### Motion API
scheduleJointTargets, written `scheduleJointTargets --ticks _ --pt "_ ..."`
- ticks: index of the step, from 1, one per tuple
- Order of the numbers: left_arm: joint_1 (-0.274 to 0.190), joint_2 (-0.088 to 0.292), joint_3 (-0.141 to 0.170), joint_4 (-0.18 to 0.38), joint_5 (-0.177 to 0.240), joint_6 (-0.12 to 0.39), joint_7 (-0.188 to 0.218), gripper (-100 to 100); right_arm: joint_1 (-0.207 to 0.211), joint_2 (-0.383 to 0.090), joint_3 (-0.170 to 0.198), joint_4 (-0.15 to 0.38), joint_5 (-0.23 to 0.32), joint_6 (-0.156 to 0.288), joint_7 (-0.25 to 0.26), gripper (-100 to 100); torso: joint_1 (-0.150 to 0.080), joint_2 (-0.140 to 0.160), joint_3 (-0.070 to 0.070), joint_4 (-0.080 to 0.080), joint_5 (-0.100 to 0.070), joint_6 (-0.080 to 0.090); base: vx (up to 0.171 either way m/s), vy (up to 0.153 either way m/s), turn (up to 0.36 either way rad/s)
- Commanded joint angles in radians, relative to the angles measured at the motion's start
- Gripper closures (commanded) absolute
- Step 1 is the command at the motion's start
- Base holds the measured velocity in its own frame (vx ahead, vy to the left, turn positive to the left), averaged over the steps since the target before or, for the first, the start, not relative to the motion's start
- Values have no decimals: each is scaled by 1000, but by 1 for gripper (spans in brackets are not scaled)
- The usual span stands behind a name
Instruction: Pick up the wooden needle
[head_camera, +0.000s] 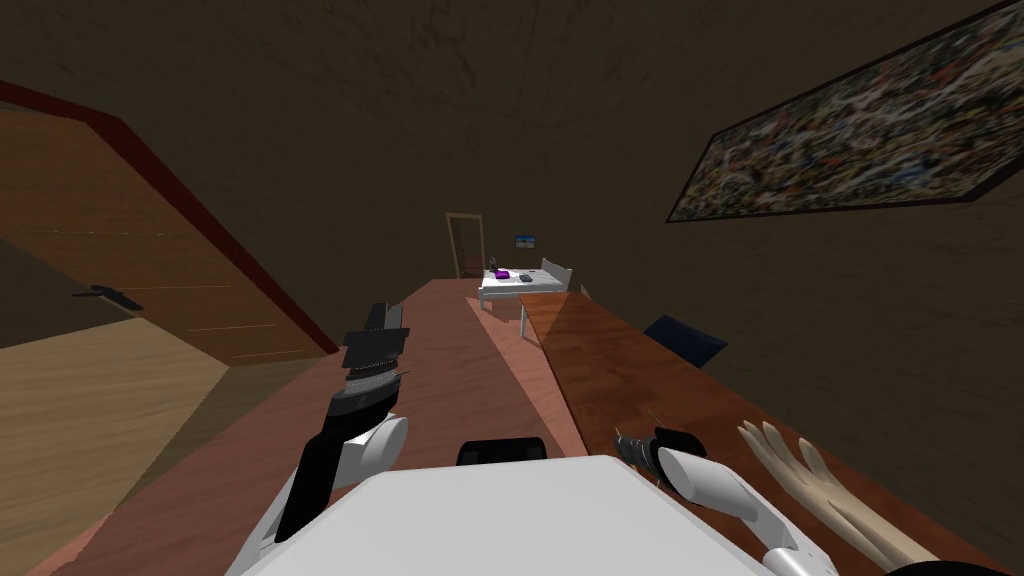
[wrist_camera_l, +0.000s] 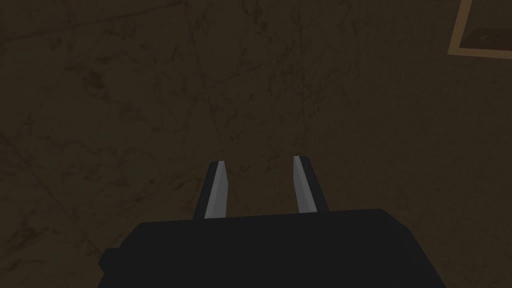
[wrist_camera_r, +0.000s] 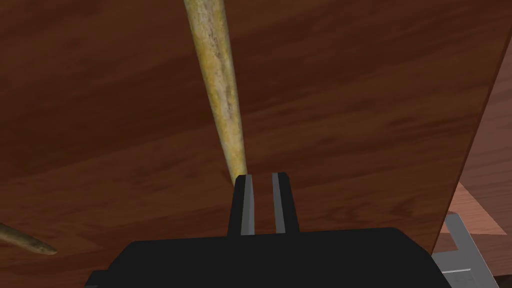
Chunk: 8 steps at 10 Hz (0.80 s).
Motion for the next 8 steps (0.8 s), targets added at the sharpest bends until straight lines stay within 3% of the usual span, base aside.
scheduleJointTargets --ticks 1,6,7,8 --pt "0 0 0 0 0 0 0 0 -3 -6 -16 -31 10 5 -14 -100 0 0 0 0 0 0 12 63 -3" --pt "0 0 0 0 0 0 0 0 -90 -37 -128 -67 54 33 -93 -100 2 -4 -2 -1 1 0 54 68 -46" --pt "0 0 0 0 0 0 0 0 -90 -37 -128 -67 54 33 -93 -100 3 -4 -2 -1 1 0 49 58 -19" --pt "0 0 0 0 0 0 0 0 -110 -41 -155 -69 68 43 -116 -100 1 -3 -2 -1 0 0 48 48 -42"
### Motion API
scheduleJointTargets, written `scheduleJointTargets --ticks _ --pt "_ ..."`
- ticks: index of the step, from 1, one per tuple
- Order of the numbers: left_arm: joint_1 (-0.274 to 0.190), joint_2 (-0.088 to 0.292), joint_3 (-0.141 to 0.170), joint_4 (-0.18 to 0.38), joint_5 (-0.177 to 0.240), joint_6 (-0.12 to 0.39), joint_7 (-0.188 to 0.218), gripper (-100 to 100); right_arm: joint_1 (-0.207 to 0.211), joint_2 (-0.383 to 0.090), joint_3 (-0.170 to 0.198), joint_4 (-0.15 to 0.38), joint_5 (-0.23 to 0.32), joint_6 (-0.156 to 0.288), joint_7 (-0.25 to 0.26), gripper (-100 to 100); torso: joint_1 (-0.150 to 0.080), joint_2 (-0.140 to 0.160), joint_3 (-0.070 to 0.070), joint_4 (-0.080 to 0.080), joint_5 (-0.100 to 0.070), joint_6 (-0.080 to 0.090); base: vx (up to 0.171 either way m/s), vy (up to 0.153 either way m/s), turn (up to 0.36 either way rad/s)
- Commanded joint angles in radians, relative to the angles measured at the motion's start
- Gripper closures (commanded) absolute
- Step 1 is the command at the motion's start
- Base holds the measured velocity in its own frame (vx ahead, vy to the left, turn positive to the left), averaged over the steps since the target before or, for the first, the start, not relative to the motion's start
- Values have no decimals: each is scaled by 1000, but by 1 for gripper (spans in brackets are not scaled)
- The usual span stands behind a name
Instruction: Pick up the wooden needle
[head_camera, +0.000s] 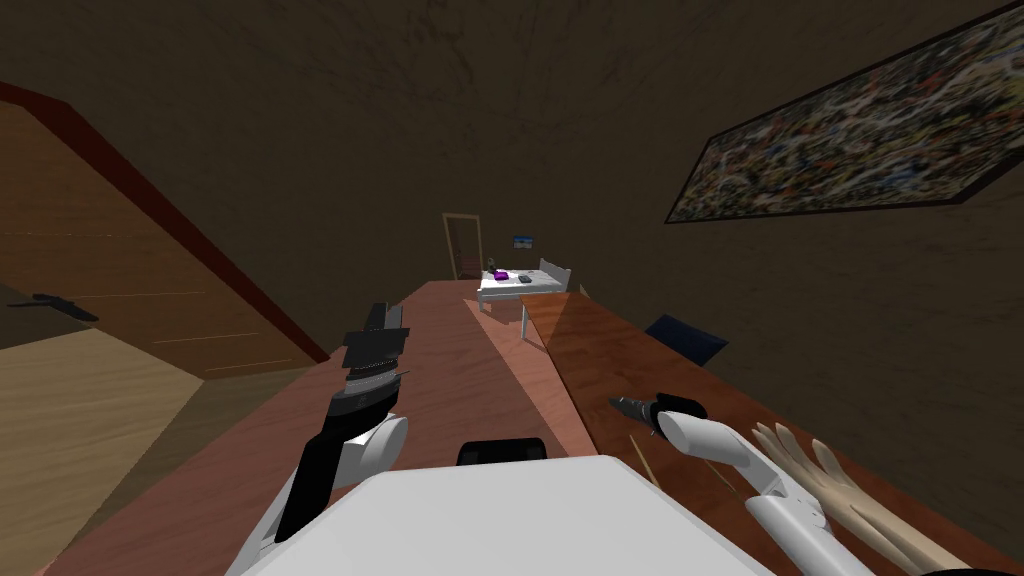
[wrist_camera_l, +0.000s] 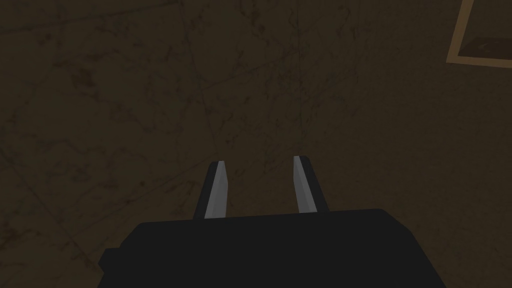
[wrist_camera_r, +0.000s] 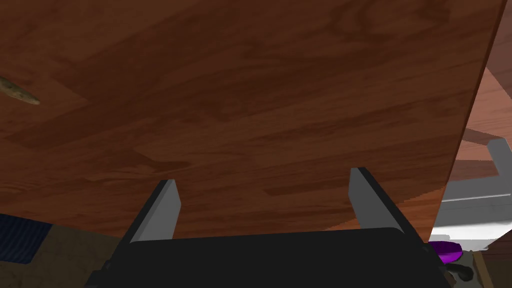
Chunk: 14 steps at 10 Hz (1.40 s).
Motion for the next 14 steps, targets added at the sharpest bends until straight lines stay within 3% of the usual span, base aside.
scheduleJointTargets --ticks 1,8,11,13,14 --pt "0 0 0 0 0 0 0 0 -40 -7 -37 11 20 17 -36 -100 0 0 0 0 0 0 84 69 -93" --pt "0 0 0 0 0 0 0 0 -159 -21 -216 44 120 109 -224 -100 -2 -2 -1 -1 0 0 105 59 -86" --pt "0 0 0 0 0 0 0 0 -178 -21 -248 56 137 128 -272 -100 -2 -1 -1 0 0 0 64 33 -60" --pt "0 0 0 0 0 0 0 0 -213 -18 -309 88 169 168 -340 -100 -2 -1 -1 0 -1 0 80 42 -124" --pt "0 0 0 0 0 0 0 0 -213 -18 -311 88 169 168 -362 -100 -1 -2 -1 -1 0 1 64 51 -43"
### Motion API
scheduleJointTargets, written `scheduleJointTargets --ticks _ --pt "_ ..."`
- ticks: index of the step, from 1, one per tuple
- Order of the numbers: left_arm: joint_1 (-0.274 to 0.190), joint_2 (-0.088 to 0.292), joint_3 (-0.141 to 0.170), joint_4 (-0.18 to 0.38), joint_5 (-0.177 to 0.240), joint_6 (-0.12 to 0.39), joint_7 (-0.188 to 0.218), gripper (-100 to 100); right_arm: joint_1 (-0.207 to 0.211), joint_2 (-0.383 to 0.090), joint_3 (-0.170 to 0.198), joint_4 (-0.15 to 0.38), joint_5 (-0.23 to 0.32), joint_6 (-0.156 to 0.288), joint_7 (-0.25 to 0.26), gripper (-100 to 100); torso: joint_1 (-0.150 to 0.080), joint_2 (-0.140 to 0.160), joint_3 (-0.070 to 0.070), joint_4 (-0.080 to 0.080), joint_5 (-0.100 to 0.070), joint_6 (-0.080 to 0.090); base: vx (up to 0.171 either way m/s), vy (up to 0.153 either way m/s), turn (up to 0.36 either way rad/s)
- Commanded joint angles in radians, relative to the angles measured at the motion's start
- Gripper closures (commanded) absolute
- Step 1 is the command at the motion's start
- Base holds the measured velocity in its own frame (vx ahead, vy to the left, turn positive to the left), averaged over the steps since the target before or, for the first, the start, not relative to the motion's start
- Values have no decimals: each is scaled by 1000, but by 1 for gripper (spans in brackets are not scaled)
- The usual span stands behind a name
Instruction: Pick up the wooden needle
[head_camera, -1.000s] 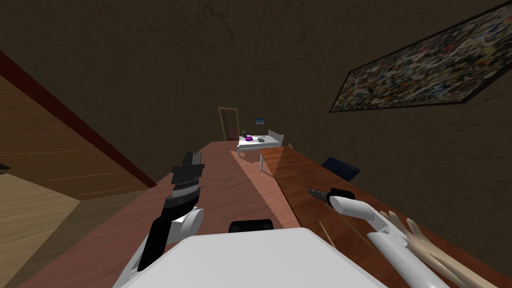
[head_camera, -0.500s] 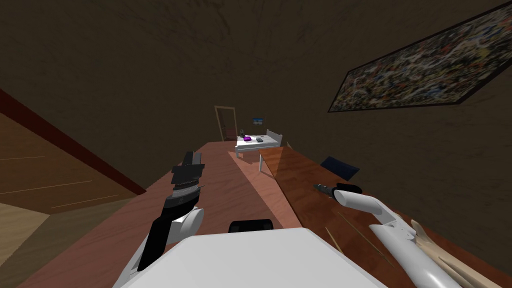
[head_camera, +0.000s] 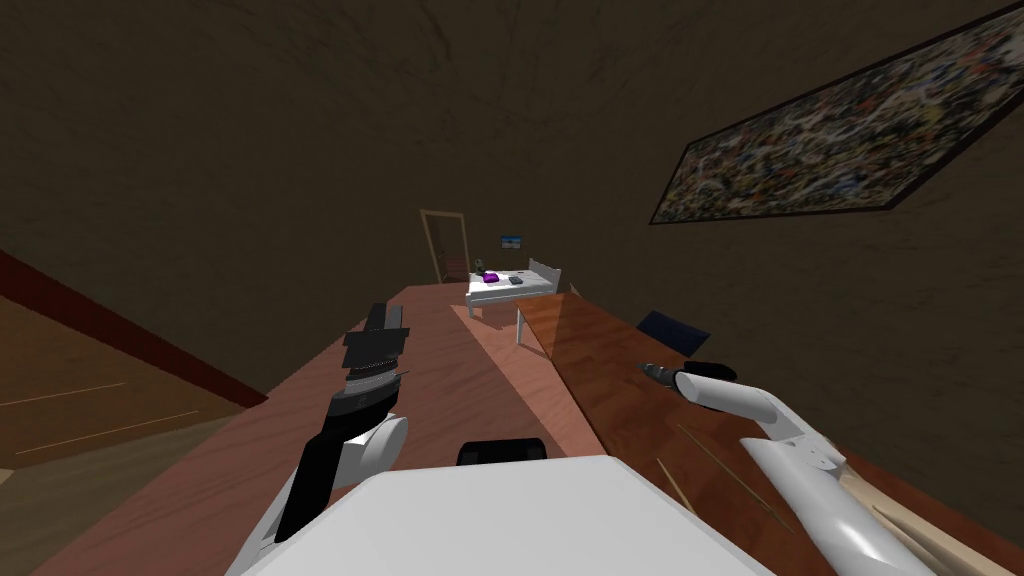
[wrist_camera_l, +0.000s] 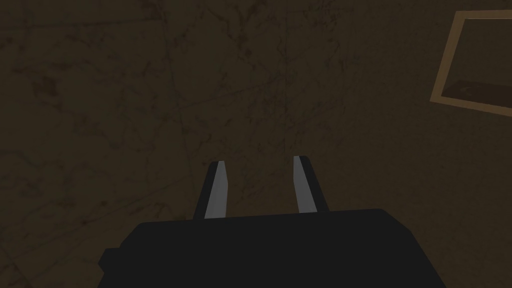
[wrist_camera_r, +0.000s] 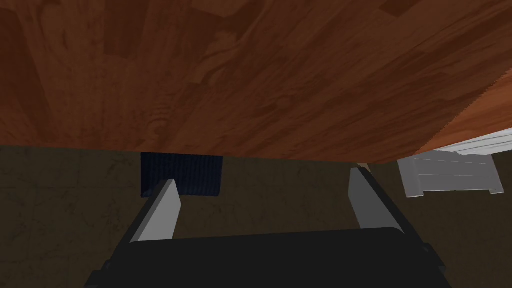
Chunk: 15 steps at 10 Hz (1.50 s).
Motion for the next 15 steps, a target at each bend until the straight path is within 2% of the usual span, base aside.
scheduleJointTargets --ticks 1,2,3,4,5,6,7,8,9,10,11,12,13,15 --pt "0 0 0 0 0 0 0 0 -14 2 -41 19 14 25 -50 -100 0 0 0 0 0 0 73 25 -64" --pt "0 0 0 0 0 0 0 0 -14 2 -41 19 14 25 -66 -100 -1 0 0 0 0 0 64 21 -47" --pt "0 0 0 0 0 0 0 0 -30 6 -72 42 28 46 -100 -100 -2 0 0 0 -1 0 55 24 -106" --pt "0 0 0 0 0 0 0 0 -30 6 -72 42 28 46 -118 -100 -2 1 0 0 -1 1 47 24 -52" --pt "0 0 0 0 0 0 0 0 -45 10 -102 67 41 68 -154 -100 -2 1 1 0 -1 0 56 26 -94" --pt "0 0 0 0 0 0 0 0 -45 10 -102 67 41 68 -173 -100 -2 1 1 0 -1 1 51 30 -57" --pt "0 0 0 0 0 0 0 0 -58 16 -132 95 53 89 -205 -100 -2 1 1 0 -1 0 59 34 -78" --pt "0 0 0 0 0 0 0 0 -58 16 -132 95 53 89 -230 -100 -1 1 1 0 -1 0 48 24 -64" --pt "0 0 0 0 0 0 0 0 -70 22 -161 125 64 111 -259 -100 -2 1 1 0 -1 0 50 21 -102" --pt "0 0 0 0 0 0 0 0 -70 22 -161 125 64 111 -291 -100 -2 1 1 0 -1 1 41 18 -65" --pt "0 0 0 0 0 0 0 0 -81 29 -189 157 73 132 -322 -100 -2 2 1 0 -1 0 44 19 -104" --pt "0 0 0 0 0 0 0 0 -81 29 -189 157 73 132 -348 -100 -3 2 1 0 -1 1 38 19 -66" --pt "0 0 0 0 0 0 0 0 -91 36 -216 191 81 154 -376 -100 -3 2 1 0 -1 0 40 17 -112" --pt "0 0 0 0 0 0 0 0 -91 36 -216 191 81 154 -418 -100 -3 2 1 0 -1 0 25 9 -22"
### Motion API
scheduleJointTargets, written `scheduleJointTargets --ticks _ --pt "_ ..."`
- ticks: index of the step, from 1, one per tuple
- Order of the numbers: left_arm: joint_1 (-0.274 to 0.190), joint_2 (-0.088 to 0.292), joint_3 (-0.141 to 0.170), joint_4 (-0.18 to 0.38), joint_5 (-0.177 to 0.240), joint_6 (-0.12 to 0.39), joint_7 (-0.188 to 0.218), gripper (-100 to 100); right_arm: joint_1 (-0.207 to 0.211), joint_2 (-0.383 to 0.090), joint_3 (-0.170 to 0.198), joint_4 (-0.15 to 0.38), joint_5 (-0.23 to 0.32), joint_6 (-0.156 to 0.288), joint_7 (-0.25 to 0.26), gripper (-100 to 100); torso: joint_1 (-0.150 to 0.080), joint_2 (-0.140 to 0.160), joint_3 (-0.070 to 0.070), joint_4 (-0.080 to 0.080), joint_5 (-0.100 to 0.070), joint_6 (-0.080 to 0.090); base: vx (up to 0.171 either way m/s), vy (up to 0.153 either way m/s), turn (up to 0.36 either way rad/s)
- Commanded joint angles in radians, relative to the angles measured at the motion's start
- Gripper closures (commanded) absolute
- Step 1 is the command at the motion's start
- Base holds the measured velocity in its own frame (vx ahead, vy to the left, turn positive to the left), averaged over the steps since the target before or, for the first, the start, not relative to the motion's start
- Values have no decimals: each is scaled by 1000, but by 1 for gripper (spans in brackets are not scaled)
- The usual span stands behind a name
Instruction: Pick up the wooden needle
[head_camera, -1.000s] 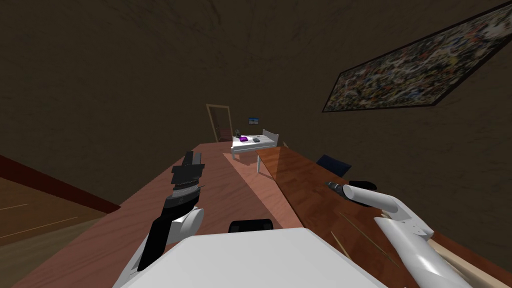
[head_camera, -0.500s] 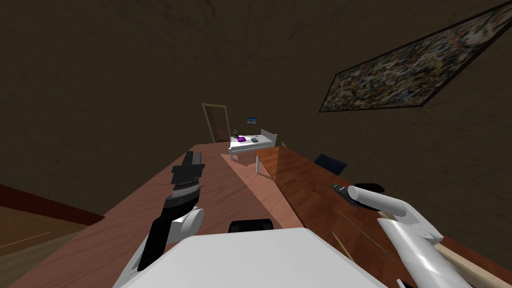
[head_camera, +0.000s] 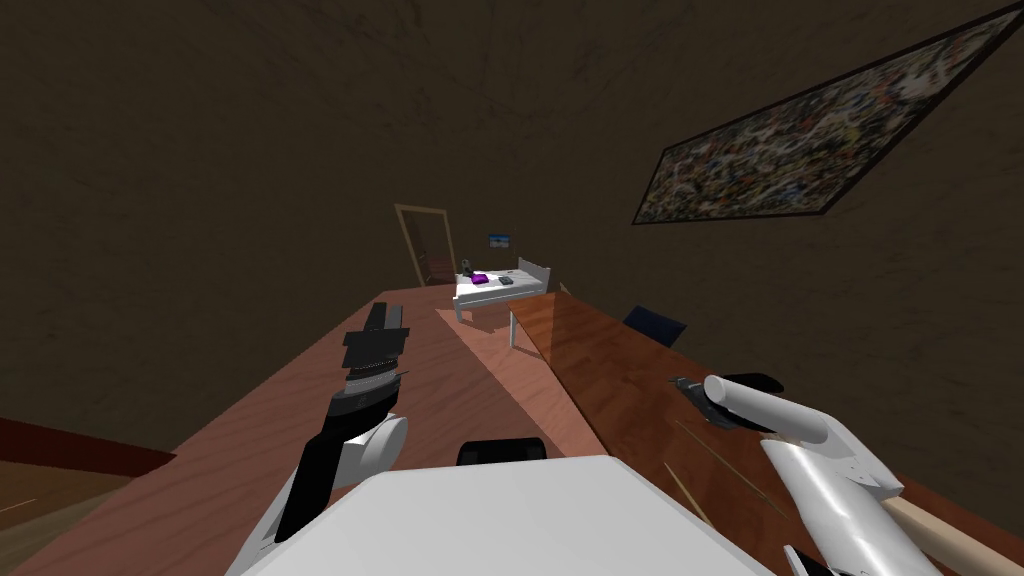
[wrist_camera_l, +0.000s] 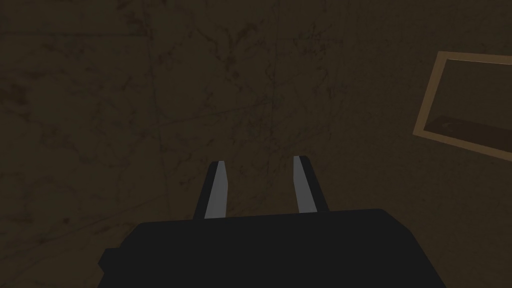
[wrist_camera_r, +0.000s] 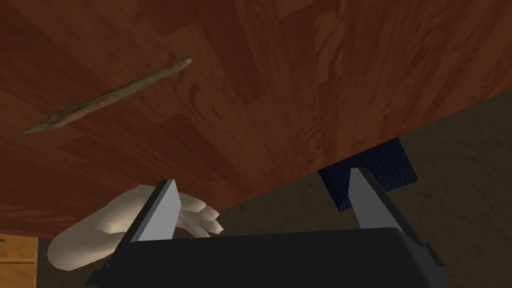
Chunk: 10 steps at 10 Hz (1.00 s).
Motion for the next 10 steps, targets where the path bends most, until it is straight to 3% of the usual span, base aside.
scheduleJointTargets --ticks 1,2,3,5,8,10 --pt "0 0 0 0 0 0 0 0 -9 8 -27 35 7 23 -50 -100 0 0 0 0 0 0 26 0 -99" --pt "0 0 0 0 0 0 0 0 -9 8 -27 35 7 23 -78 -100 0 0 0 0 0 1 29 6 -64" --pt "0 0 0 0 0 0 0 0 -17 15 -52 71 12 44 -106 -100 0 0 0 0 0 0 35 10 -98" --pt "0 0 0 0 0 0 0 0 -17 15 -52 71 12 44 -145 -100 0 0 0 0 0 0 21 7 -27" --pt "0 0 0 0 0 0 0 0 -29 30 -97 144 19 82 -233 -100 0 0 0 0 0 0 25 1 -91" --pt "0 0 0 0 0 0 0 0 -29 30 -97 144 19 82 -274 -100 -1 0 0 0 0 0 18 -1 -17"
